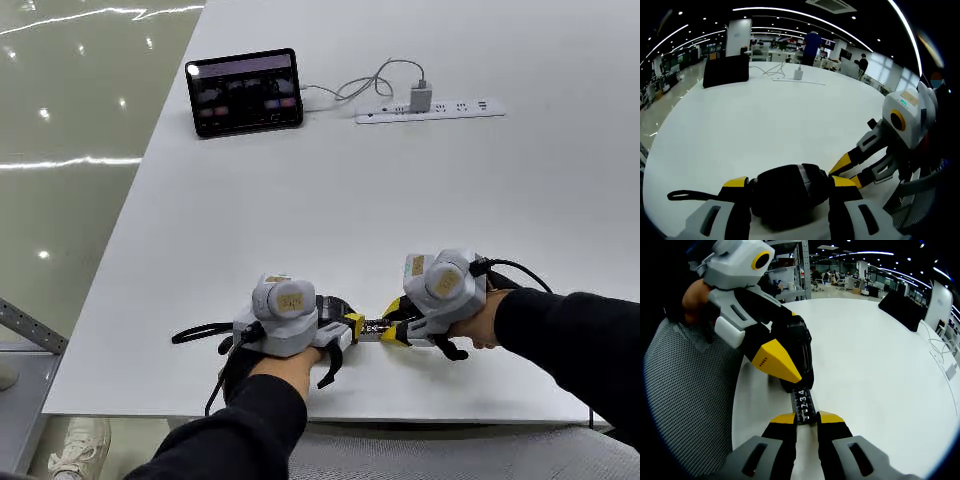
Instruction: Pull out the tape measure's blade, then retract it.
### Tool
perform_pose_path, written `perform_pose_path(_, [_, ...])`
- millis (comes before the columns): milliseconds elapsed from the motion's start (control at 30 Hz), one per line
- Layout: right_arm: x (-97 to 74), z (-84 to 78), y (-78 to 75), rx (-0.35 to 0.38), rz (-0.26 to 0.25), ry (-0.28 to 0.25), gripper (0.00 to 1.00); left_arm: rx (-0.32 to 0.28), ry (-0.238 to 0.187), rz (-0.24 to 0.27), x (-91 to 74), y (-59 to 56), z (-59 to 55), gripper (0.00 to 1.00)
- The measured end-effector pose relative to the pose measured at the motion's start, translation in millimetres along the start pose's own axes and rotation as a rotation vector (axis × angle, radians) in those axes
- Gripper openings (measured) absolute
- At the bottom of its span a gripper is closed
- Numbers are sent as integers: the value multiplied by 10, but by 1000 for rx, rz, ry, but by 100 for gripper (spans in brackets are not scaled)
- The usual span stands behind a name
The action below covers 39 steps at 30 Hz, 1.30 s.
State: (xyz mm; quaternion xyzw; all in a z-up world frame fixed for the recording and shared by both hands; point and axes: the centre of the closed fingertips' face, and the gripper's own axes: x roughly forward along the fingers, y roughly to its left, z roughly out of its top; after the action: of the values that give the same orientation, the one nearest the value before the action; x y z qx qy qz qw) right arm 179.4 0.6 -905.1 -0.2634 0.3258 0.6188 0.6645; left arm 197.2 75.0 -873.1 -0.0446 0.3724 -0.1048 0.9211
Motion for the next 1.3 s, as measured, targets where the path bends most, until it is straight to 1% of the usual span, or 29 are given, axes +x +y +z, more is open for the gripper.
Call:
perform_pose_path(700, [51, 56, 4, -41, 24, 0, 11, -19, 4, -13, -3, 7, -4, 58])
perform_pose_path(900, [72, 73, 8, -3, 22, -6, 10, -14, 2, -11, 3, 5, -4, 58])
perform_pose_path(1067, [96, 89, 22, -13, 21, -14, 11, -18, 2, -13, 4, 9, -3, 58])
perform_pose_path(1300, [123, 116, 39, -5, 13, -19, 11, -20, 2, -15, -3, 7, -3, 58])
